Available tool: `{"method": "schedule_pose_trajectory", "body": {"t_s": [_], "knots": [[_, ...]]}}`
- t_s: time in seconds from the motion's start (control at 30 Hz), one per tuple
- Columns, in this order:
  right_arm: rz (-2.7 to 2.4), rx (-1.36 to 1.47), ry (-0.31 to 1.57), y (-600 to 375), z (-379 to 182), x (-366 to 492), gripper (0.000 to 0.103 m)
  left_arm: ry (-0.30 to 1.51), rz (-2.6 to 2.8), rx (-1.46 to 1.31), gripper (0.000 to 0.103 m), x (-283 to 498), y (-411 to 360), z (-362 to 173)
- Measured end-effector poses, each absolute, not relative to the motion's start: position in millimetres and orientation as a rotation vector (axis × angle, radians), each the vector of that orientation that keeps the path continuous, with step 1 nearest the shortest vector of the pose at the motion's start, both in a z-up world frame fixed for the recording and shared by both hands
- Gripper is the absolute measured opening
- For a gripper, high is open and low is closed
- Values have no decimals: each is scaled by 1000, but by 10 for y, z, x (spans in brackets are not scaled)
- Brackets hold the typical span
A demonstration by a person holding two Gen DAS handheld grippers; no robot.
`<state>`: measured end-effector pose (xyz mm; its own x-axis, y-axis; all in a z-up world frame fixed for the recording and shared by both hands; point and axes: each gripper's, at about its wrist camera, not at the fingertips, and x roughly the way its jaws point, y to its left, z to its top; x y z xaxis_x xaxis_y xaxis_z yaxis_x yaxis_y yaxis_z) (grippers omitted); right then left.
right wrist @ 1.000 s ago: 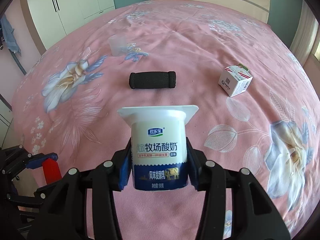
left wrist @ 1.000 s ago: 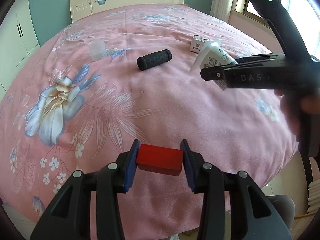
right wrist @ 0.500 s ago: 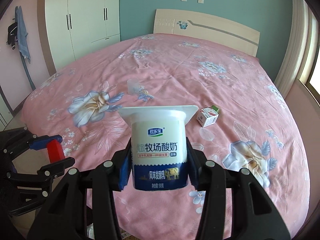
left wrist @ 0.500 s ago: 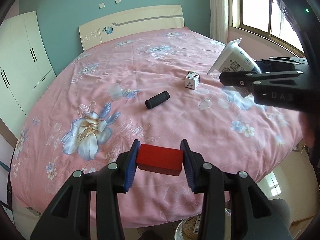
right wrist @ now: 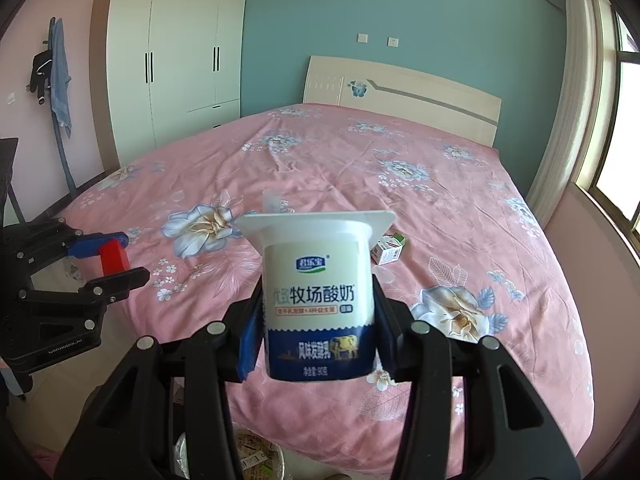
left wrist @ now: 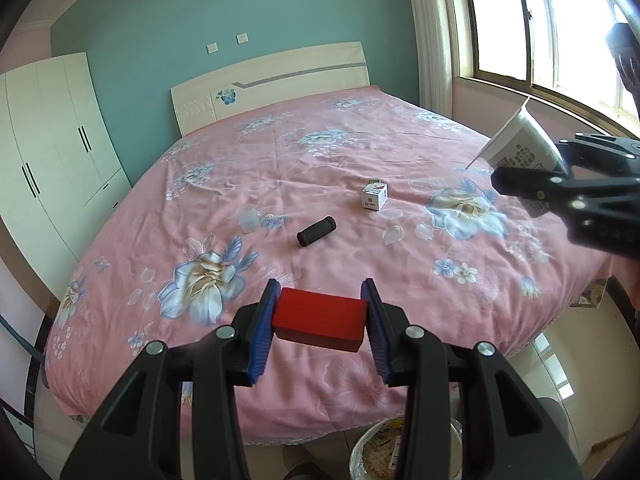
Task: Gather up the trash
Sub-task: 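Carry the red block and yogurt cup with both tools toward the trash bin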
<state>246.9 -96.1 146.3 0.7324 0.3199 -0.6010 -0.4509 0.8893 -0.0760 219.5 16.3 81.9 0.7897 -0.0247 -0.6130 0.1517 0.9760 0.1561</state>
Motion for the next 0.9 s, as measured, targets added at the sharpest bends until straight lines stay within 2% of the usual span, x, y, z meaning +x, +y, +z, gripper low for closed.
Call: {"method": "schedule_pose_trajectory", "body": {"t_s": [0.4, 0.9], "knots": [[479, -308, 678, -1052, 1137, 1640, 48, 699, -141, 251, 44, 1620, 100, 496], [542, -323, 874, -984, 245, 1228, 48, 893, -239, 294, 44, 1364, 8, -427]]}}
